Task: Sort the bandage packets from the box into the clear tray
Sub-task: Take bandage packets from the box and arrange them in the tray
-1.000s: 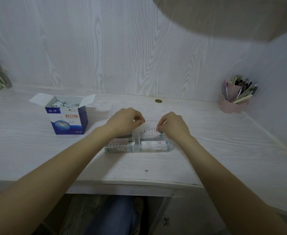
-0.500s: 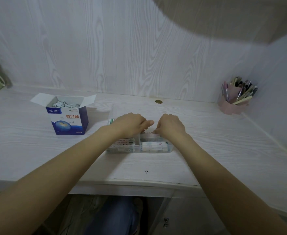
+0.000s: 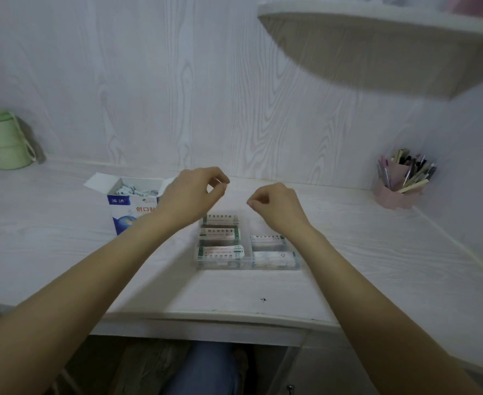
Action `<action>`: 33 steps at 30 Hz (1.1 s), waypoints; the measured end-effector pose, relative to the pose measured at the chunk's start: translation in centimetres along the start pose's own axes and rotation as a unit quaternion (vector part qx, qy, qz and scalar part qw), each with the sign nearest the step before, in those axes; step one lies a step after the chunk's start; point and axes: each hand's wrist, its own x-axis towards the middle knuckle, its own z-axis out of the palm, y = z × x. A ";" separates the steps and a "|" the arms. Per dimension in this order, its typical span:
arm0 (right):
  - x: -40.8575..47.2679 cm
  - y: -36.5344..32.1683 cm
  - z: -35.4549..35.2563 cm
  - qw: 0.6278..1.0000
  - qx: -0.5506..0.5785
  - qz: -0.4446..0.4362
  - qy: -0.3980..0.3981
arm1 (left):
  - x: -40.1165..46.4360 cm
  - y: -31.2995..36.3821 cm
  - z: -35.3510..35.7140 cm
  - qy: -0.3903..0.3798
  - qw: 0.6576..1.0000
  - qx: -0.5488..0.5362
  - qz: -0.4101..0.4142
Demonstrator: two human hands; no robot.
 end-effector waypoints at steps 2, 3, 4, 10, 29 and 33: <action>0.4 -1.9 0.6 0.999 0.025 -0.035 0.013 | -0.1 -0.9 -1.8 0.053 0.999 0.009 -0.010; 0.6 -2.8 0.9 0.998 0.031 -0.051 0.015 | -0.2 -1.5 -2.7 0.074 0.997 0.012 -0.020; 0.8 -3.7 1.3 0.997 0.034 -0.065 0.015 | -0.2 -2.1 -3.5 0.091 0.995 0.014 -0.027; 2.7 -8.5 4.7 0.988 0.022 -0.147 -0.036 | -0.7 -7.4 -8.2 0.030 0.994 0.082 -0.064; 7.8 -15.2 11.0 0.977 -0.183 0.004 -0.109 | -1.0 -14.3 -9.7 -0.160 0.977 0.144 0.009; 8.1 -15.9 11.7 0.968 -0.228 -0.005 -0.101 | -0.7 -14.5 -9.6 -0.160 0.975 0.151 0.019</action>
